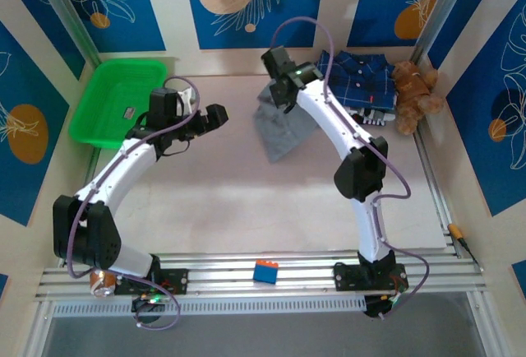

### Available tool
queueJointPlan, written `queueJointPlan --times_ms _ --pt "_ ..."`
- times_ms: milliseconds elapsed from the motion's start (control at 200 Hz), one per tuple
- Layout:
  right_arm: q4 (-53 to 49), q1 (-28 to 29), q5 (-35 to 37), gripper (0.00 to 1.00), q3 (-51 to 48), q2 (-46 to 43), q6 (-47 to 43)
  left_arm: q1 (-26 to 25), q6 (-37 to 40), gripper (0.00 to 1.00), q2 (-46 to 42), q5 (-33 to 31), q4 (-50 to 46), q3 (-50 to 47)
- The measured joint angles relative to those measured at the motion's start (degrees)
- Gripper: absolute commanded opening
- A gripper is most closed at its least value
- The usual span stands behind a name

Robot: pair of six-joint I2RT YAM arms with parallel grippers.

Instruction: Fold and stack the long sleeve shirts

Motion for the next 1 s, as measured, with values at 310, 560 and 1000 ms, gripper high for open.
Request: queueJointPlan --times_ms 310,560,1000 --pt "-0.6 -5.4 0.5 0.00 11.9 -0.3 -4.6 0.0 1.5 1.00 0.0 0.0 -0.8 10.1" --pt "-0.6 -7.7 -1.1 0.00 18.7 0.0 -4.4 0.0 2.5 1.00 0.0 -0.3 -2.0 10.3" --pt "0.7 -22.0 -9.5 0.00 18.1 0.2 6.2 0.1 5.0 1.00 -1.1 -2.0 -6.3 9.0"
